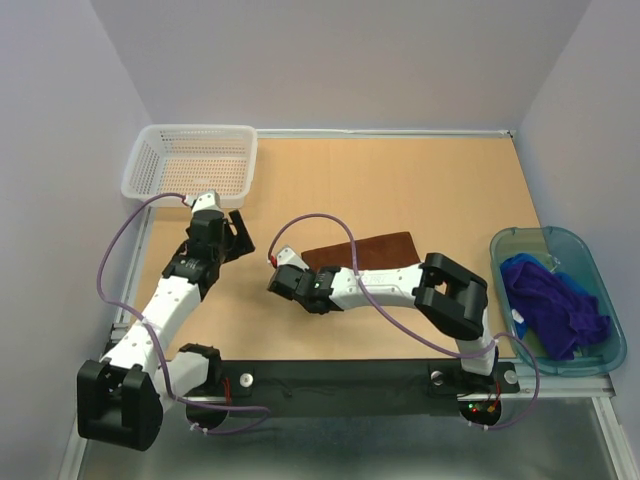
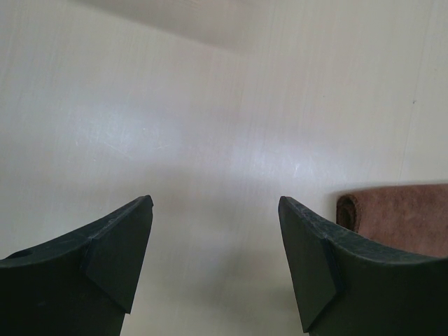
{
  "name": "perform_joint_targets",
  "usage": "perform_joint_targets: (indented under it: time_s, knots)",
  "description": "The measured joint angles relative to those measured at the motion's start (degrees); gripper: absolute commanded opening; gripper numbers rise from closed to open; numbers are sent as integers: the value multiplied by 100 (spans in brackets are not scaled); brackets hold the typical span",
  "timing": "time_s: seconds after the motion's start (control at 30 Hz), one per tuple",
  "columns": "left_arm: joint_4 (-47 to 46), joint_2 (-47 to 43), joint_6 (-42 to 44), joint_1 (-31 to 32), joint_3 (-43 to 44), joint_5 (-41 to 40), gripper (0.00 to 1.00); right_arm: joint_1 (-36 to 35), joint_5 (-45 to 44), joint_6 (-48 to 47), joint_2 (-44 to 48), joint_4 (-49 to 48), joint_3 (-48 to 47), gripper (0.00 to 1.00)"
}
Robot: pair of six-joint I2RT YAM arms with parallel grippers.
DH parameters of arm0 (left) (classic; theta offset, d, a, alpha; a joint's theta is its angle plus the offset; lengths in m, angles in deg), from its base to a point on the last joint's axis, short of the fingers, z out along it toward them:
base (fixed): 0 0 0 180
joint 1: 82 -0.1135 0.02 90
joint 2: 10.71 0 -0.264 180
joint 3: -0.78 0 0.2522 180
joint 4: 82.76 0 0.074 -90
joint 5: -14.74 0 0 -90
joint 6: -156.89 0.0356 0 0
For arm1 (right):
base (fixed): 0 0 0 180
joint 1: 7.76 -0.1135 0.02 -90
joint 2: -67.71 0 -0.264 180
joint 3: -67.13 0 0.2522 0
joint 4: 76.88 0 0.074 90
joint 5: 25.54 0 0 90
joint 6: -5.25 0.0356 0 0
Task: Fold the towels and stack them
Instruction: Neatly place the folded towel into the bin
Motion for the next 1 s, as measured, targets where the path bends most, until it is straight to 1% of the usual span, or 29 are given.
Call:
perform_joint_targets:
  time_s: [0.03,0.07,0.1,0.23,0.37,0.57,0.6,0.7,0.83,1.0]
  knots:
    - [-2,15,0,0,0,24,83,0,74,-17,-15,-2,-2,15]
    - [-9,33,0,0,0,59,83,0,111,-26,-26,-4,0,10]
    - [-13,50,0,0,0,98,83,-2,127,-66,-50,-7,2,1]
    - [-76,181,-17,0,0,326,83,2,160,-155,-50,-4,0,0]
    - [-208,369,-258,0,-50,861,84,83,339,-192,15,-50,46,1]
    - [-503,479,-901,0,-352,1663,90,579,1082,-184,485,-304,490,0]
    - [-544,527,-1012,2,-372,1784,93,662,1182,-179,553,-299,551,0]
    - [-898,741,-1368,74,-531,2205,95,903,1541,-170,717,-361,710,0]
    - [-1261,1010,-1843,428,-723,2516,96,1047,1845,-114,975,-546,916,0]
    - [-1893,1412,-2540,1217,-898,2575,96,1132,2118,11,1314,-798,1117,0]
